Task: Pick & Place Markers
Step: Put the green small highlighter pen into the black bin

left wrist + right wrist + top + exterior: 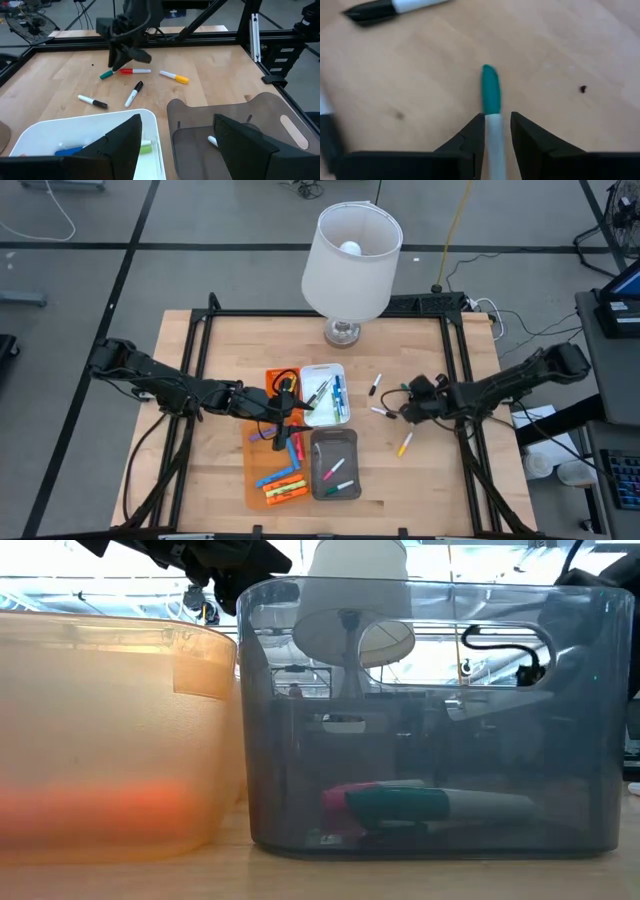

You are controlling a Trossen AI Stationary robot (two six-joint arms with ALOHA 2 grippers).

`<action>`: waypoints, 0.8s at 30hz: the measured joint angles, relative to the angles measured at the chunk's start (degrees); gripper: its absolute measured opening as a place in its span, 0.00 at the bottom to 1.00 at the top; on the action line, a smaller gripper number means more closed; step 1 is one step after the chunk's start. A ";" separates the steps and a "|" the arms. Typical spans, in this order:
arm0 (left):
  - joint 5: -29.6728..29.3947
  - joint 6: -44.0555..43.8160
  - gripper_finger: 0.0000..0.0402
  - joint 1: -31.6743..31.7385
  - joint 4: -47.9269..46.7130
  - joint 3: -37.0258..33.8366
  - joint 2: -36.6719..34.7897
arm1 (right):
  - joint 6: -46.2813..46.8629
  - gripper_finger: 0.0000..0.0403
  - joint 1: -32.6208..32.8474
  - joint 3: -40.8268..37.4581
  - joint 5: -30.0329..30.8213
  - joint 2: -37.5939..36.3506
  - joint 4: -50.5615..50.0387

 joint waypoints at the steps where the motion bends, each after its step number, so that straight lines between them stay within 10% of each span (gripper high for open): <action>1: 0.00 0.03 0.62 0.01 0.02 0.00 0.00 | -1.09 0.21 -0.84 -0.52 -0.11 0.00 0.84; 9: 0.00 0.32 0.62 0.00 0.08 0.00 0.00 | -7.49 0.24 -5.35 -6.11 -5.05 -0.22 15.11; 24: 0.00 0.22 0.62 0.01 0.14 0.00 0.00 | -8.99 0.06 -6.67 -7.36 -6.02 -0.04 12.88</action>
